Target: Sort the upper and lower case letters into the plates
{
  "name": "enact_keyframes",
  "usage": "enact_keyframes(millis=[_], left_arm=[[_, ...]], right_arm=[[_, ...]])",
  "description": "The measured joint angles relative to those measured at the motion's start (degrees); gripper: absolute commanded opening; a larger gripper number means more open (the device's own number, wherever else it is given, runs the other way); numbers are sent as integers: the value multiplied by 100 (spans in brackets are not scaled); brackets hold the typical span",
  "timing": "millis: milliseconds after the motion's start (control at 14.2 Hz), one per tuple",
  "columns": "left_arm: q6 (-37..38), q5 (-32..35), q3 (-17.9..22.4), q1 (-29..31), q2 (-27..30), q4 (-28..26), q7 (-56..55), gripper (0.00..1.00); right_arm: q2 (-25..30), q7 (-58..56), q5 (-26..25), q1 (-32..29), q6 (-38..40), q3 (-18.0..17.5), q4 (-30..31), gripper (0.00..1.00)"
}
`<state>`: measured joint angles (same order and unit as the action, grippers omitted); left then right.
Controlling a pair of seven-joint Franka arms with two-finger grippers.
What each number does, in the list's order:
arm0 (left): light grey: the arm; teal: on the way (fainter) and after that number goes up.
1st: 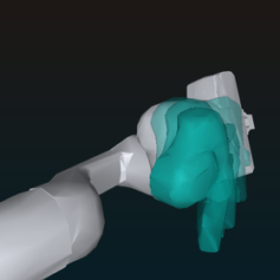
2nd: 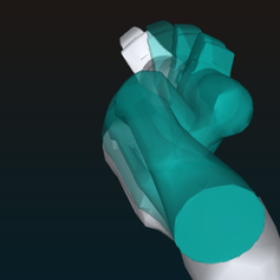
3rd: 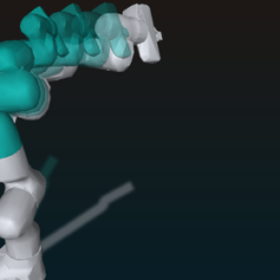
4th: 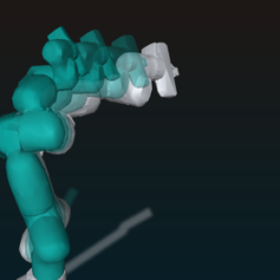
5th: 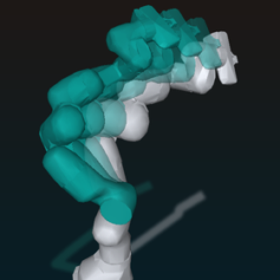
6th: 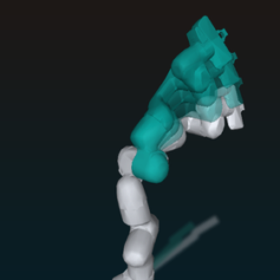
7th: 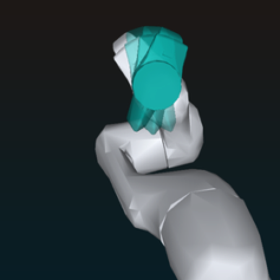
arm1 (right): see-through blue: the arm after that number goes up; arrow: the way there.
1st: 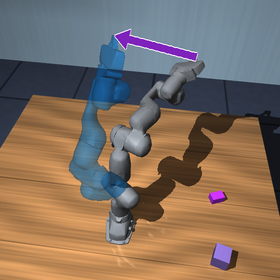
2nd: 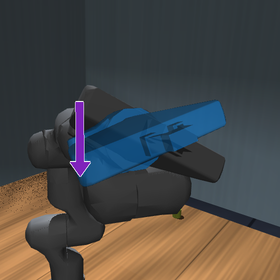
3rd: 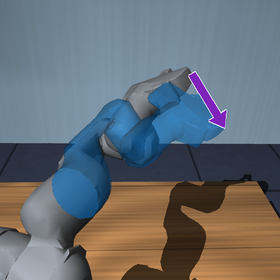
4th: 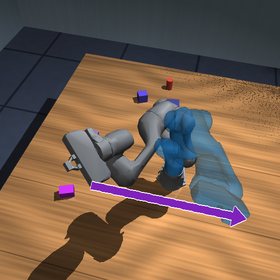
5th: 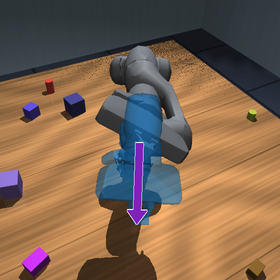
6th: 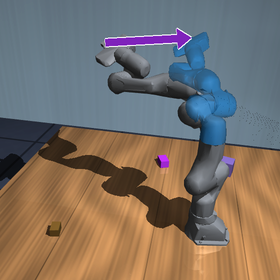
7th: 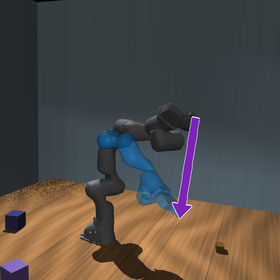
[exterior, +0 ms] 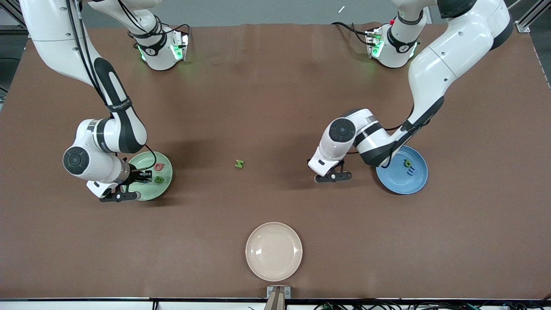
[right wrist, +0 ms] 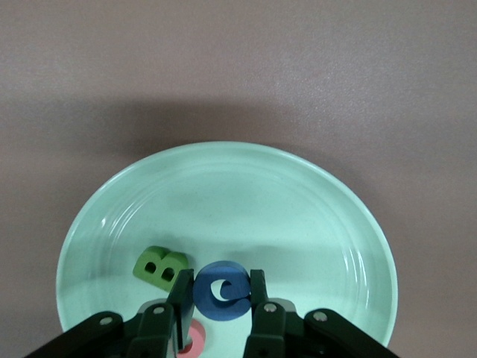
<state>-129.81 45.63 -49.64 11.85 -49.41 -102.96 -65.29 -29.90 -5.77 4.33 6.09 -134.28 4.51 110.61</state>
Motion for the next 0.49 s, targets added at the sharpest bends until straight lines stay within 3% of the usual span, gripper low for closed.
enact_keyframes(millis=[282,353,423,494], left_arm=[[752,5,-1101,1419,38,-304,658,6],[786,15,-1301,1844,51,-486,908,5],[797,50,-1452,2259,60,-682,1171,5],[799,137,-1564,2671,66,-886,1455,6]], right_arm=[[-60,-6,0,-13,-30,-6,7,9],[-70,-6,0,-40,-30,-6,10,29],[-78,-10,0,-75,-30,-5,15,79],[-85,-15,0,-105,-30,-5,21,100]])
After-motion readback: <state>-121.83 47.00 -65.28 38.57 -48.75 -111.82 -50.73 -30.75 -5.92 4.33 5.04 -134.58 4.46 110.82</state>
